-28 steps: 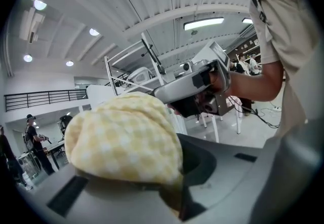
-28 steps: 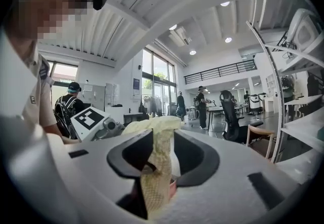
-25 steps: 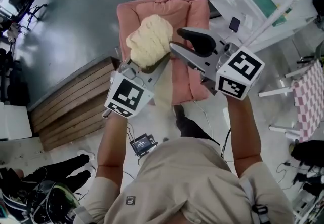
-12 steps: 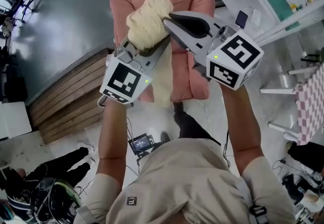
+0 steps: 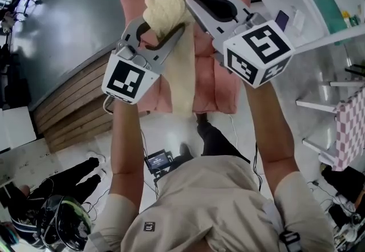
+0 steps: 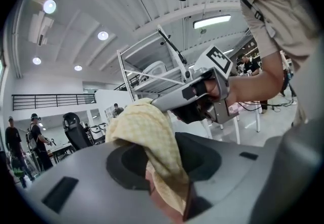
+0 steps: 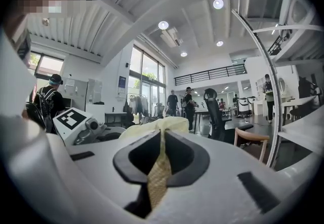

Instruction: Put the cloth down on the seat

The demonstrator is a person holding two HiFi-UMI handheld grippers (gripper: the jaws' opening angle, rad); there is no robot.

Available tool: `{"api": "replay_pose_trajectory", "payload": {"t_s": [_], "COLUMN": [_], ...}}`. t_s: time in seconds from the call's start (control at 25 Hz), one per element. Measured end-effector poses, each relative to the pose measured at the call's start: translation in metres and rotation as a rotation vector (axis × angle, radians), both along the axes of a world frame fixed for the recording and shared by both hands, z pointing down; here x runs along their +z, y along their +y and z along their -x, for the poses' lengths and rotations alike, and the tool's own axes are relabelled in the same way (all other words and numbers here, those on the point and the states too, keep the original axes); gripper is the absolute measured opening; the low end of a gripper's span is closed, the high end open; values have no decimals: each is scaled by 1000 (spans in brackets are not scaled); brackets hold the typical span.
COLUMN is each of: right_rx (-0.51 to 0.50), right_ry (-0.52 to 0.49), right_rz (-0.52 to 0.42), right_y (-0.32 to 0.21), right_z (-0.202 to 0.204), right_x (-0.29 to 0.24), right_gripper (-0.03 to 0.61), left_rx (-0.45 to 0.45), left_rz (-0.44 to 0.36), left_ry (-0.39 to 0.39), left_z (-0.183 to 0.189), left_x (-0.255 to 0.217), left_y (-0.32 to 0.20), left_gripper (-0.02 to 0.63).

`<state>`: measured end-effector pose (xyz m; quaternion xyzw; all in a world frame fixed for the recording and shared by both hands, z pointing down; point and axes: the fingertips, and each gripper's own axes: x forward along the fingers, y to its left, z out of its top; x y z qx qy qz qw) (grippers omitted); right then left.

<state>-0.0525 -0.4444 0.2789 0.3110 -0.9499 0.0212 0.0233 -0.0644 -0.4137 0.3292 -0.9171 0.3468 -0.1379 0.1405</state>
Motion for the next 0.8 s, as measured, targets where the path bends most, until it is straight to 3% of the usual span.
{"api": "replay_pose_trajectory", "payload": {"t_s": [0.32,0.56,0.8], "right_rx": [81,100,131], "right_ry": [19,83,133], "right_rz": [3,38,75], "right_y": [-75,-129,-179], "right_z": [-13,-12,-17], "right_x": [26,69,116], "right_gripper": [17,17,17], "left_rx": [-181,-255,-343], "left_rz": [-41,-59,-42], "left_ry": [89,181,246], "left_z": [47,54,59], "left_x": [13,34,77], "left_y": [-61,-101,-146], "left_gripper": [117,66,63]}}
